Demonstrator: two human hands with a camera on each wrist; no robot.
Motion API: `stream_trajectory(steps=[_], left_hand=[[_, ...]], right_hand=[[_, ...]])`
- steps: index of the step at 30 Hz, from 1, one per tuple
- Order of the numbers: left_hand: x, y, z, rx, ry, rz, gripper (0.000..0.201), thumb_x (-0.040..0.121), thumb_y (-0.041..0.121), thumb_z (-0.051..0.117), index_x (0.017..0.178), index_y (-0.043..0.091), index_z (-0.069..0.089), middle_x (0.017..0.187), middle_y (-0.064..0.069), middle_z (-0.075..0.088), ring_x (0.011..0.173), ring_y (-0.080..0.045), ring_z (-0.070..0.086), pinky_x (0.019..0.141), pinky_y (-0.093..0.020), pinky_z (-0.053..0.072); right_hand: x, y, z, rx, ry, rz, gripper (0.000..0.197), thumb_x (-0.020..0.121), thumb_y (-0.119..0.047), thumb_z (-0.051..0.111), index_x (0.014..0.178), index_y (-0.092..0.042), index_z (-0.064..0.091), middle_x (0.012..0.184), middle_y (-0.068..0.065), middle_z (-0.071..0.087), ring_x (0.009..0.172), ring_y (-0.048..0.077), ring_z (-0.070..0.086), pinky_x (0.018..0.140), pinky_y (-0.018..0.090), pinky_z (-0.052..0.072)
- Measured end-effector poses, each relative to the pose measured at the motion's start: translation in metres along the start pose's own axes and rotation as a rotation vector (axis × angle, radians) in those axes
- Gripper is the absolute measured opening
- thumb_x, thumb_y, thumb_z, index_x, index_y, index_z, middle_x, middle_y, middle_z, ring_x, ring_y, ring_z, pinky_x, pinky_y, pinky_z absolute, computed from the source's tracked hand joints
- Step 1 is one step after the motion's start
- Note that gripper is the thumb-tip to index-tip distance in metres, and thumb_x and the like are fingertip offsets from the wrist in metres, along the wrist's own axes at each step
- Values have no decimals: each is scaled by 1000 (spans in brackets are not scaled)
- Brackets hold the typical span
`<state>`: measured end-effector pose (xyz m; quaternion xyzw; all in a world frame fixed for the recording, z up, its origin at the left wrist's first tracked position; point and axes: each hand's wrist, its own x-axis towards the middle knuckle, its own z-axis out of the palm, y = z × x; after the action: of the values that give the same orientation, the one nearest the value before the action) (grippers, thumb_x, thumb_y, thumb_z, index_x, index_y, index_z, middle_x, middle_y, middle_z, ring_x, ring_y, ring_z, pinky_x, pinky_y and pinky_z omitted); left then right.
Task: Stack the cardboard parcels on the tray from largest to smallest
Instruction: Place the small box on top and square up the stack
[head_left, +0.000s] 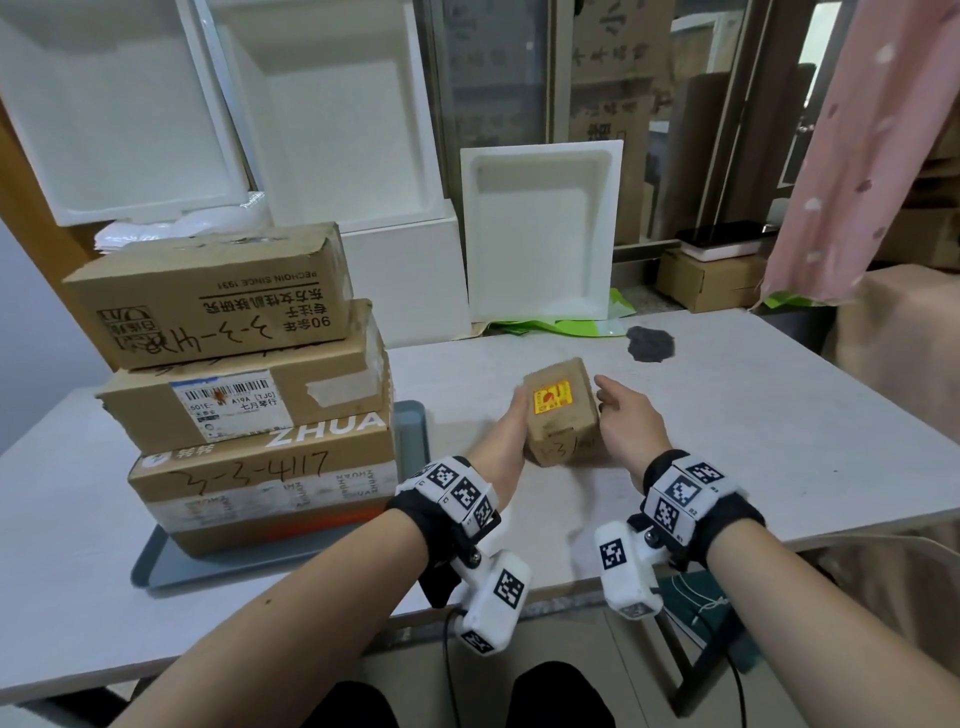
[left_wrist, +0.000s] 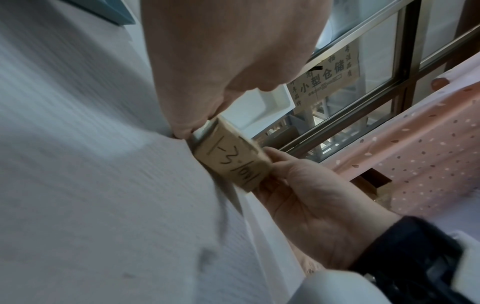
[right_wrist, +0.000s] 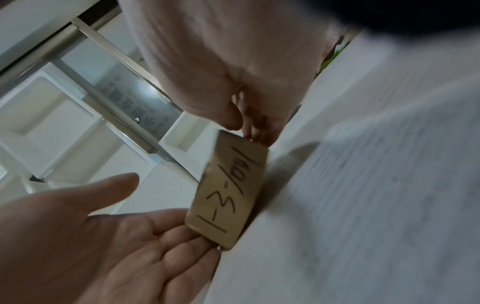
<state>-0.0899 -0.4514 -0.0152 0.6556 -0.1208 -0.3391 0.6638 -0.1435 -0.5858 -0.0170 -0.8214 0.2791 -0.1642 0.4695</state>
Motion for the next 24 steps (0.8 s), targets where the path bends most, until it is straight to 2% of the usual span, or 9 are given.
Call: stream_trajectory(steps=[2,4,6,8,10,15,18,21,24], left_hand=[[-1,-1,0,-8,0,2,64,102,53,8,119,22,62,116,-4,68,101,-11,63,92,-24,45],[0,-2,-1,-4,-28,3,64,102,52,7,118,22,61,109,-2,69,98,-6,63,89,-22,43],[0,-2,-1,9,-47,13,63,102,52,7,119,22,61,106,0,69,96,-5,63,85,-20,44],[-2,-2,-1,0,-53,19,61,103,52,8,118,23,60,102,3,70,94,-4,65,76,-17,47],[-1,-3,-1,-10,-61,27,61,103,52,9,122,23,59,105,3,70,95,-4,66,75,-16,49],[-6,4,-1,1,-92,55,62,103,52,11,131,21,56,118,-3,68,105,-10,64,83,-20,49],[-11,15,-4,29,-77,86,62,102,55,12,132,23,57,113,1,69,105,-8,63,87,-21,46],[-19,33,-9,52,-65,113,63,102,55,9,126,24,59,103,7,70,95,-1,64,78,-15,44],[-30,56,-15,63,-63,162,64,102,54,9,127,21,58,100,9,70,88,4,66,66,-10,48]], right_hand=[[-1,5,4,23,-17,-4,47,95,-15,35,130,-30,62,126,0,66,118,27,57,100,40,46],[-3,7,6,85,-27,7,40,95,-22,35,114,-28,70,111,-1,70,107,25,61,93,40,50],[-4,5,7,108,-32,19,37,98,-34,36,104,-24,71,103,0,70,100,24,61,89,39,50],[-5,3,9,115,-57,18,41,98,-43,35,106,-24,70,104,0,70,100,23,61,91,40,50],[-6,3,10,130,-70,1,42,99,-45,33,111,-25,68,107,0,69,102,23,61,94,43,49],[-6,-2,9,162,-48,-54,41,99,-46,33,118,-30,65,112,-2,68,107,22,60,96,42,48],[-8,-11,7,178,-49,-105,39,98,-47,34,119,-32,63,112,-4,69,107,21,61,97,44,48],[-12,-28,4,206,-48,-159,37,98,-47,33,120,-35,61,110,-7,69,106,17,62,96,43,49],[-16,-48,-1,227,-31,-227,39,96,-53,33,125,-40,57,115,-11,68,109,15,61,97,41,49]])
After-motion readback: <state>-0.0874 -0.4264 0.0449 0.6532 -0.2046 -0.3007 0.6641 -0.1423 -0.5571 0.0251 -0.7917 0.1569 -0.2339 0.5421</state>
